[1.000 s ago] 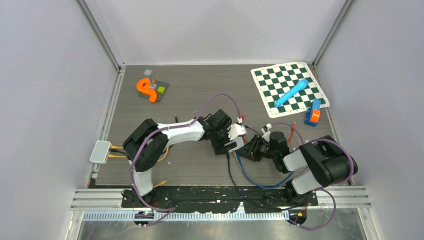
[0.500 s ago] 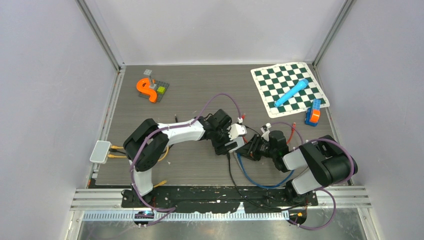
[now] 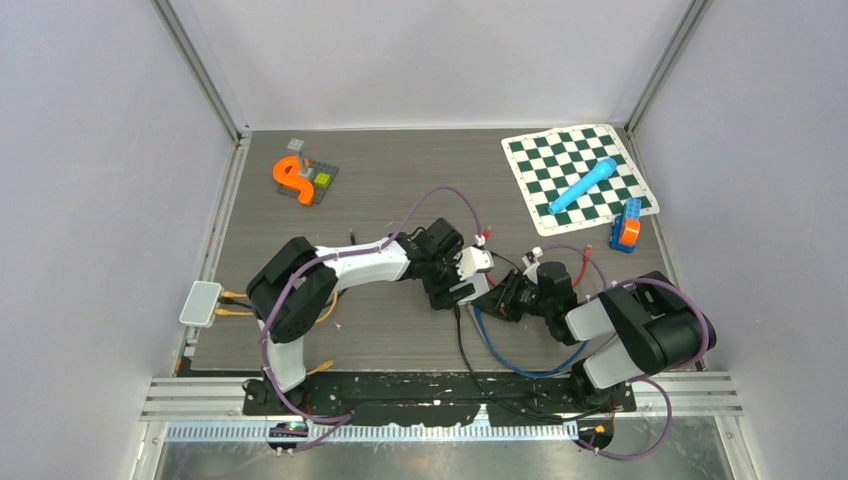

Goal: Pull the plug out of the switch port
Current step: Pull the connector from the switch port.

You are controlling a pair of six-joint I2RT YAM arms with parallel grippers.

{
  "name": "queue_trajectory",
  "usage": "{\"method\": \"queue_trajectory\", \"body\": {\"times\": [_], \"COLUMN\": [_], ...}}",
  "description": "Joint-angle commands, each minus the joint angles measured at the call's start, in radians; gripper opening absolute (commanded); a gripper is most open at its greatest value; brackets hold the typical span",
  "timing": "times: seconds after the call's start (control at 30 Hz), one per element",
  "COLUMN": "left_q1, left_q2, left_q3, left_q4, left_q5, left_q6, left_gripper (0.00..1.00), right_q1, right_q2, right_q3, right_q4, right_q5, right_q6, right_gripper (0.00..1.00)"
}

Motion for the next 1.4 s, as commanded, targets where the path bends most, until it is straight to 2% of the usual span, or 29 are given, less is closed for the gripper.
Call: {"method": "queue_trajectory", "body": {"times": [0.0, 0.27, 0.57, 0.9, 0.97, 1.0, 1.13, 1.2, 1.37], "left_q1": [-0.012, -0.012, -0.007, -0.007, -0.007, -0.007, -0.007, -0.007, -0.007], "left_q2": [-0.007, -0.030, -0.041, -0.026, -0.021, -0.017, -0.007, -0.006, -0.004], "left_q3": [0.011, -0.004, -0.004, 0.011, 0.017, 0.021, 0.022, 0.019, 0.015], "left_q4": [-0.024, -0.015, 0.002, -0.011, -0.018, -0.024, -0.042, -0.044, -0.047], "left_q5": [0.092, 0.078, 0.090, 0.109, 0.121, 0.127, 0.134, 0.135, 0.133], "left_q6": [-0.017, -0.018, -0.026, -0.029, -0.029, -0.029, -0.027, -0.024, -0.023], "left_gripper": [0.53, 0.52, 0.51, 0.51, 0.50, 0.50, 0.50, 0.50, 0.50], "right_q1": [0.002, 0.002, 0.002, 0.002, 0.002, 0.002, 0.001, 0.001, -0.001], "right_q2": [-0.011, -0.015, -0.060, -0.037, -0.024, -0.016, 0.015, 0.026, 0.027], "right_q3": [0.010, 0.004, -0.002, -0.009, -0.003, 0.000, 0.001, 0.001, 0.008], "right_q4": [0.025, 0.020, -0.062, -0.050, -0.044, -0.041, 0.021, 0.044, 0.035], "right_q5": [0.046, 0.042, 0.021, 0.012, 0.021, 0.025, 0.049, 0.047, 0.049], "right_q6": [0.004, -0.010, -0.088, -0.095, -0.084, -0.080, -0.044, -0.029, -0.034], "right_gripper": [0.19, 0.06, 0.05, 0.05, 0.11, 0.18, 0.35, 0.38, 0.38]}}
